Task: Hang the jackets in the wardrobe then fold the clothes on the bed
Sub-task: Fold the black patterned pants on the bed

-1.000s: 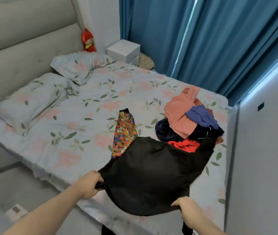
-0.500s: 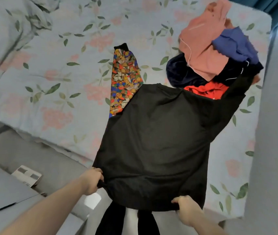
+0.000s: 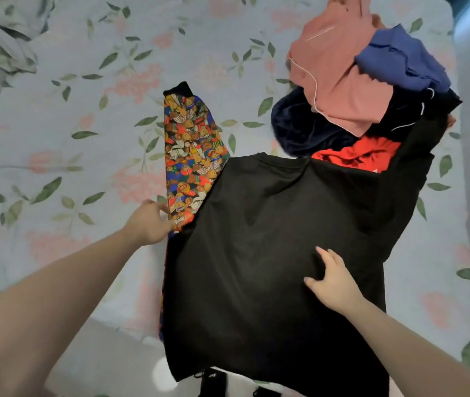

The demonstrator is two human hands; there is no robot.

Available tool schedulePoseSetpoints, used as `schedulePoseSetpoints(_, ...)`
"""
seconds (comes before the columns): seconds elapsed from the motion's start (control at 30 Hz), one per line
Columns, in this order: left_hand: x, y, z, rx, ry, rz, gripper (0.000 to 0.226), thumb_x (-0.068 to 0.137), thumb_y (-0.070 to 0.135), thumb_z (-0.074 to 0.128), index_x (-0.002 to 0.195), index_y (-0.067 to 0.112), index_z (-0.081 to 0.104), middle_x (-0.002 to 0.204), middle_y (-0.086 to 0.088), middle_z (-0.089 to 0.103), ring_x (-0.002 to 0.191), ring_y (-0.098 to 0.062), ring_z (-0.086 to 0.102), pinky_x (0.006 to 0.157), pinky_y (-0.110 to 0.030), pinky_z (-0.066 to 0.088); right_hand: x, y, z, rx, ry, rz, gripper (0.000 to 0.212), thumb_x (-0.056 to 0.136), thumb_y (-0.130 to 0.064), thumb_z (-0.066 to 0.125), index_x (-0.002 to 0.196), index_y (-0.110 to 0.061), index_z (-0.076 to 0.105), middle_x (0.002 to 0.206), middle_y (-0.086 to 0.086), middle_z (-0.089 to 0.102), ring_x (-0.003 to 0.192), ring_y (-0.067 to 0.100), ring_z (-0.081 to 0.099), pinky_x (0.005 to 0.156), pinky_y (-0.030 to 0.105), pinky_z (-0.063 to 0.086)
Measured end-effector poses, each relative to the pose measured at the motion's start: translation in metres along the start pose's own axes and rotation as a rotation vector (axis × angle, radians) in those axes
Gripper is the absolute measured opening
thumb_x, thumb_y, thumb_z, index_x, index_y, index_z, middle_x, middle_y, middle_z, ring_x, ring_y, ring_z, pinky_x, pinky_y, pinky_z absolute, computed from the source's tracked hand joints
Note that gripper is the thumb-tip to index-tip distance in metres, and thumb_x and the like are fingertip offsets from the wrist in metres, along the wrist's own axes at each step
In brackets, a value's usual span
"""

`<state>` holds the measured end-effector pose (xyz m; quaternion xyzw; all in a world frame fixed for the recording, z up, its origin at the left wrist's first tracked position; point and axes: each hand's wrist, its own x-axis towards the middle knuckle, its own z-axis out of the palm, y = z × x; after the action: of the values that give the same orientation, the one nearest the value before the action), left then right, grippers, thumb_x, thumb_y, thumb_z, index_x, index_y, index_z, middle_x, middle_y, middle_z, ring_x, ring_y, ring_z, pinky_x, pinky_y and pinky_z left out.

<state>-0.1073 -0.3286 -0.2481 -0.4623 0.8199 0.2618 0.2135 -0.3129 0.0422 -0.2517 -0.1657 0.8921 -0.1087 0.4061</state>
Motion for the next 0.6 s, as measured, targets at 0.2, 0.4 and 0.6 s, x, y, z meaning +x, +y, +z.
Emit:
schedulePoseSetpoints(0.2,0.073,0.035,-0.033,0.443,0.06,0.239,0.074,0.083,0.021,0.066,0.151,0.019,0.035,0.161,-0.01,0.022,0.141,-0.035,0.034,0.101,-0.047,0.05,0.061,-0.062,0.009,-0.057,-0.034,-0.027,0.109,0.084,-0.041,0.08,0.163,-0.038,0.005,0.171,0.0,-0.008,0.157,0.031,0.005,0.122,0.045,0.026)
schedulePoseSetpoints(0.4,0.141,0.089,-0.041,0.576,0.103,0.325,0.092,0.08,0.016,0.073,0.157,0.02,0.022,0.168,-0.008,0.008,0.151,-0.037,0.021,0.109,-0.049,0.045,0.103,-0.083,0.053,-0.136,-0.164,0.138,0.143,0.067,-0.065,0.085,0.153,-0.046,-0.028,0.159,0.001,-0.044,0.153,0.044,-0.021,0.119,0.065,0.026)
schedulePoseSetpoints(0.6,0.205,0.085,-0.049,0.15,0.203,-0.103,0.116,0.08,0.05,0.081,0.159,0.008,0.006,0.164,-0.018,0.01,0.148,-0.045,0.025,0.117,-0.054,0.036,0.12,-0.095,0.07,-0.079,-0.213,0.21,0.158,0.05,-0.088,0.076,0.136,-0.048,-0.049,0.142,0.005,-0.063,0.144,0.049,-0.036,0.116,0.075,0.011)
